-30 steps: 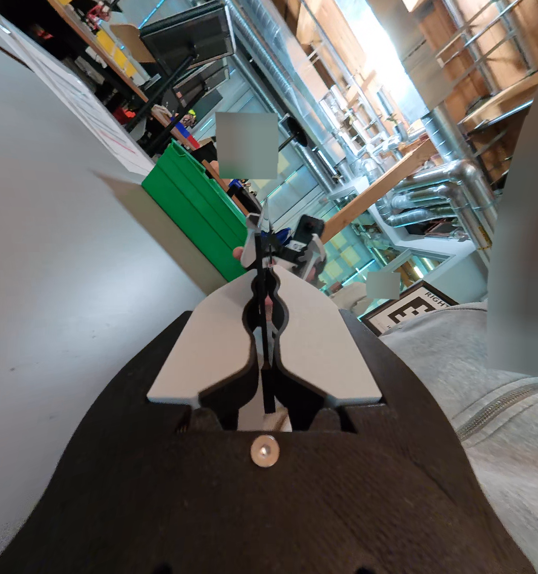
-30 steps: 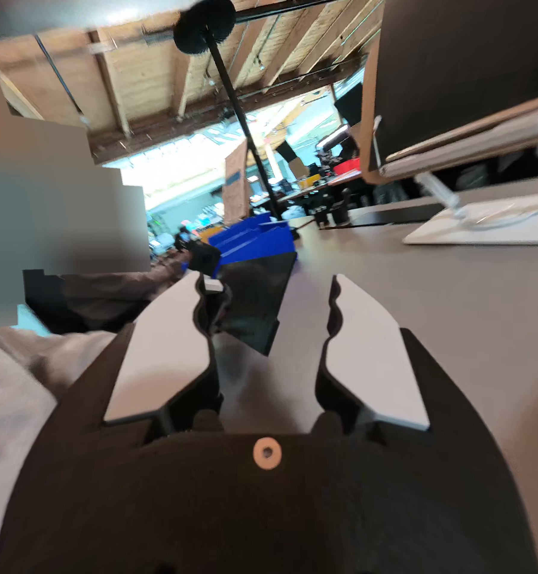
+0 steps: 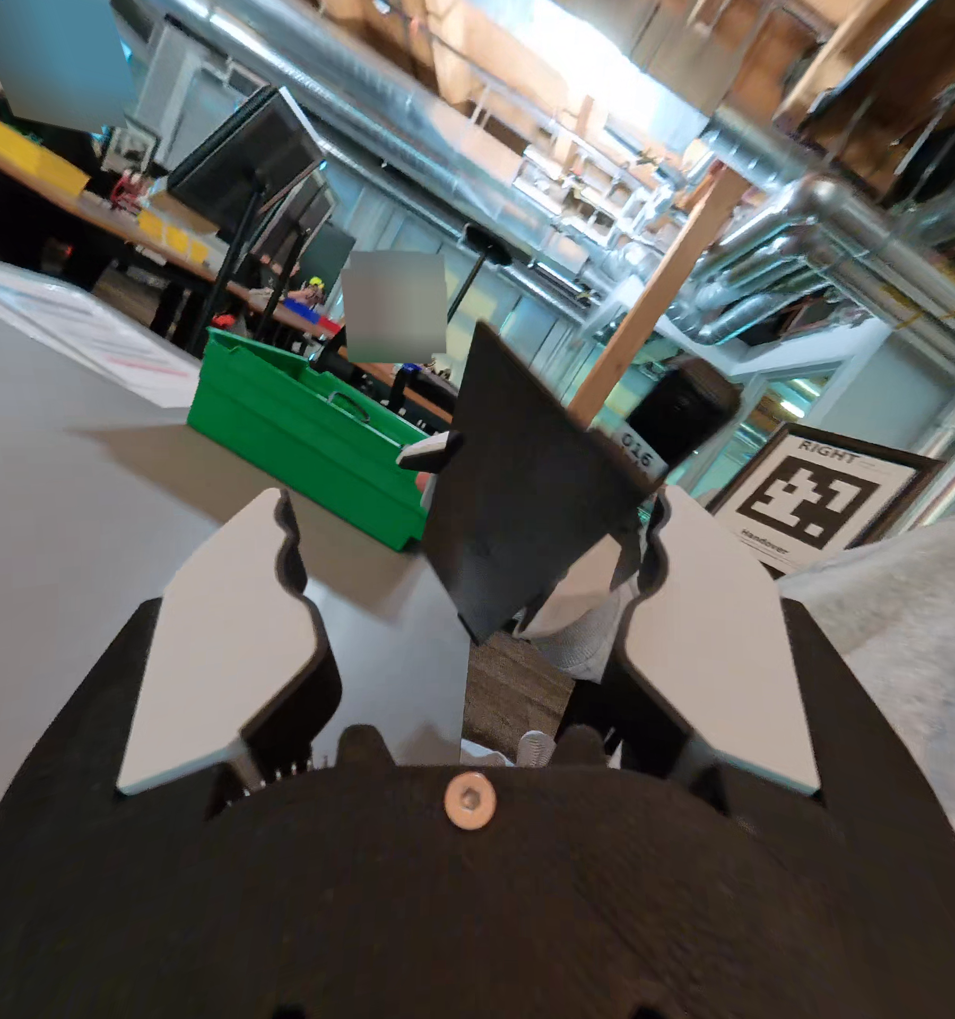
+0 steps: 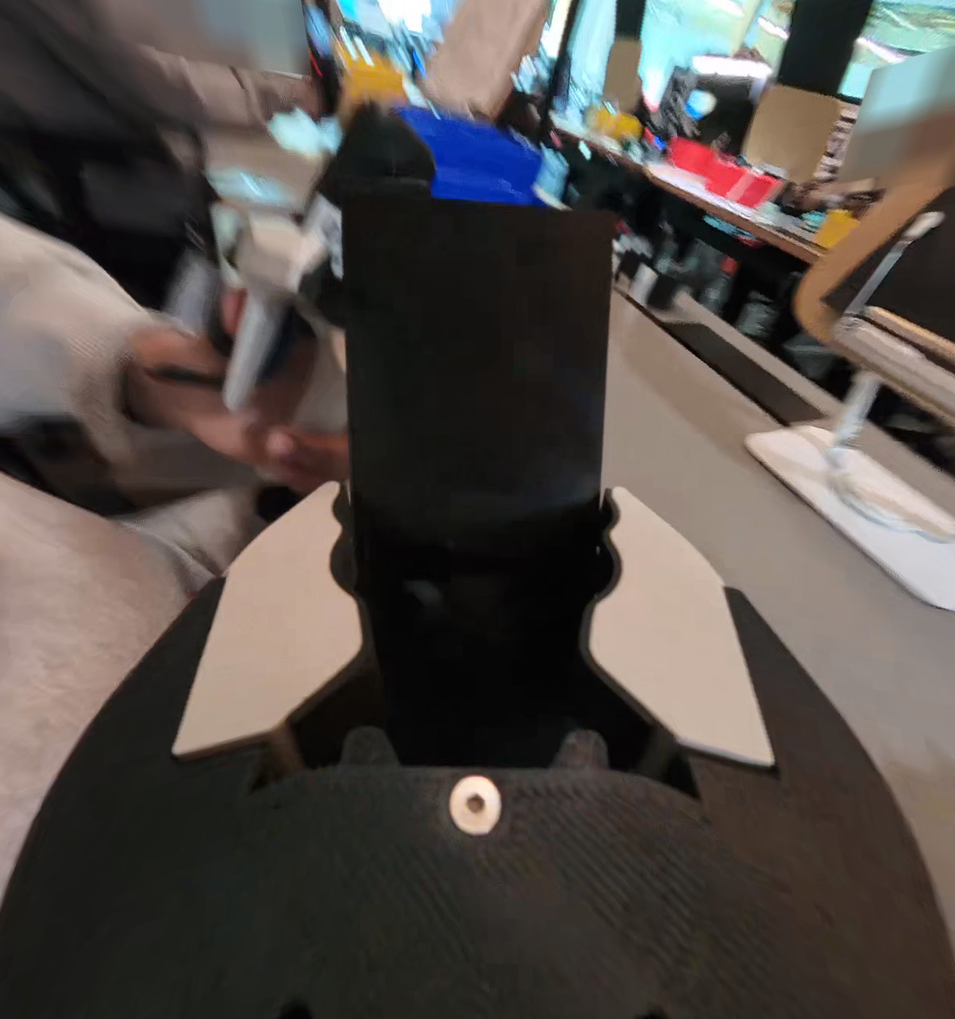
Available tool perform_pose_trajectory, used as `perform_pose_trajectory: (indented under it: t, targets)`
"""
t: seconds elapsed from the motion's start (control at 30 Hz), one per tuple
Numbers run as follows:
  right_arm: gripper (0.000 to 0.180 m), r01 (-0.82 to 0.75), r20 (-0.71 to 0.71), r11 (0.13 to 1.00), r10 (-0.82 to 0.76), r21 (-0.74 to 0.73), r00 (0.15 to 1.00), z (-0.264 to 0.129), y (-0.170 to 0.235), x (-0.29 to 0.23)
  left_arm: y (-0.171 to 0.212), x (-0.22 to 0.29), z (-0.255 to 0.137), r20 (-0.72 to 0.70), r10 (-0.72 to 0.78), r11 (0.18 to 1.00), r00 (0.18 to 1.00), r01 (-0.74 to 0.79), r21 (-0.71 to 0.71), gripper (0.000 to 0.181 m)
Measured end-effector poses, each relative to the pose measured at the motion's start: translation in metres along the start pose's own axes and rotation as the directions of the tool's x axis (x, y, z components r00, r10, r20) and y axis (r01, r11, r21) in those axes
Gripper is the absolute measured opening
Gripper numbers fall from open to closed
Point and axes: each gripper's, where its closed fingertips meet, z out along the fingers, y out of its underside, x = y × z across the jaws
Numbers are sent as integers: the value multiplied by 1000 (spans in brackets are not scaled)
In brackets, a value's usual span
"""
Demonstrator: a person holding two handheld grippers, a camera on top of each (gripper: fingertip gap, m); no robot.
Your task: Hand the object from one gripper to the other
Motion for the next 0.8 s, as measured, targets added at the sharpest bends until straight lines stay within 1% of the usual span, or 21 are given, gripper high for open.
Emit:
perform_pose_trajectory:
  t: [0.07, 0.1, 0.13, 0.2, 0.3, 0.43, 0.67, 0.73, 0.77, 0.8]
  targets:
    - [87, -165, 129, 978, 149, 127, 980, -4, -15, -10, 2, 12, 1, -43, 39, 999, 998, -39, -6, 125]
    - [87, -238, 188, 957, 206, 164, 960, -6, -21, -14, 3, 19, 3, -61, 68, 998, 996, -69, -6, 126]
    - [87, -295, 247, 937, 245, 188, 938, -7, -24, -18, 5, 25, 4, -73, 97, 995, 993, -98, -9, 128]
    - [87, -361, 331, 909, 281, 210, 901, -8, -30, -27, 7, 38, 7, -94, 135, 991, 986, -137, -9, 128]
    - [87, -407, 412, 889, 297, 210, 861, -9, -35, -41, 6, 50, 11, -92, 174, 985, 980, -174, 10, 126]
    - [87, -462, 487, 859, 313, 222, 815, -10, -44, -53, 0, 61, 16, -120, 155, 988, 981, -154, 22, 126]
    - [87, -487, 530, 850, 324, 200, 783, -5, -45, -62, 1, 71, 24, -145, 175, 983, 974, -181, -28, 126]
    - [87, -498, 532, 843, 331, 205, 780, -5, -45, -61, 4, 70, 23, -134, 203, 976, 970, -212, -57, 99]
    - [87, -515, 528, 829, 344, 218, 776, -6, -46, -57, 3, 69, 22, -123, 212, 973, 970, -221, -67, 95]
    - [87, -541, 538, 805, 353, 242, 766, -9, -49, -52, -1, 68, 20, -114, 235, 968, 965, -244, -65, 88]
